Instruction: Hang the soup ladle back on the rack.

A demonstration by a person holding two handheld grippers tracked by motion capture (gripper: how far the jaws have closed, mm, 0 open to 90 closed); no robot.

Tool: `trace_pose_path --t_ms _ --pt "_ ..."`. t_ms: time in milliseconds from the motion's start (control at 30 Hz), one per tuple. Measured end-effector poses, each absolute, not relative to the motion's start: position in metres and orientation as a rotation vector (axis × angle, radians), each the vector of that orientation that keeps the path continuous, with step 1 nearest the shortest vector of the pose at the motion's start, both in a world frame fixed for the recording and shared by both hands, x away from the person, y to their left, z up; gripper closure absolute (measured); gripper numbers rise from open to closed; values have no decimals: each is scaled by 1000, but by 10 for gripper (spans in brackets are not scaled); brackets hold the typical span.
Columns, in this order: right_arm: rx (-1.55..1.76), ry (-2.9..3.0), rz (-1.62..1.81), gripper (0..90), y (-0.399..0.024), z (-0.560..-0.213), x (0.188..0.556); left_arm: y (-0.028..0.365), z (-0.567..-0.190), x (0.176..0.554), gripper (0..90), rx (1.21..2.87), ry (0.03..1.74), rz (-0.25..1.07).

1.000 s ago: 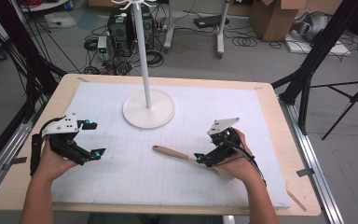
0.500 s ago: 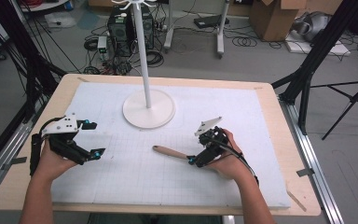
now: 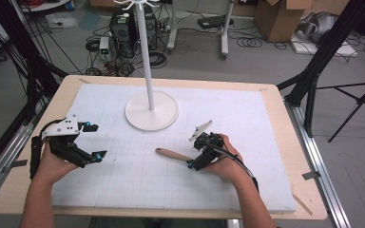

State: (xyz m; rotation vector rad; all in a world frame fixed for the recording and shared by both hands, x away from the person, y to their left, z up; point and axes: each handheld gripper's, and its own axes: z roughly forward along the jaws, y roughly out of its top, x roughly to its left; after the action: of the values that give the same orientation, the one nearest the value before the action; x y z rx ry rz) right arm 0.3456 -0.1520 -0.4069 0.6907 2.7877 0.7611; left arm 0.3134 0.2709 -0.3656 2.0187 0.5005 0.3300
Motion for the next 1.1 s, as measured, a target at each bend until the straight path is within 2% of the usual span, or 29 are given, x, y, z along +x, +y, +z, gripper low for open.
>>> trace_pose_path --t_ms 500,733,1100 --pt "688 2837 698 290 -147 -413 346 271 -365 313 17 2014 497 329" --pt "663 2893 664 404 -146 -415 345 271 -365 313 17 2018 495 332" --pt "646 2927 648 511 -146 -415 344 270 -365 312 17 2019 495 331"
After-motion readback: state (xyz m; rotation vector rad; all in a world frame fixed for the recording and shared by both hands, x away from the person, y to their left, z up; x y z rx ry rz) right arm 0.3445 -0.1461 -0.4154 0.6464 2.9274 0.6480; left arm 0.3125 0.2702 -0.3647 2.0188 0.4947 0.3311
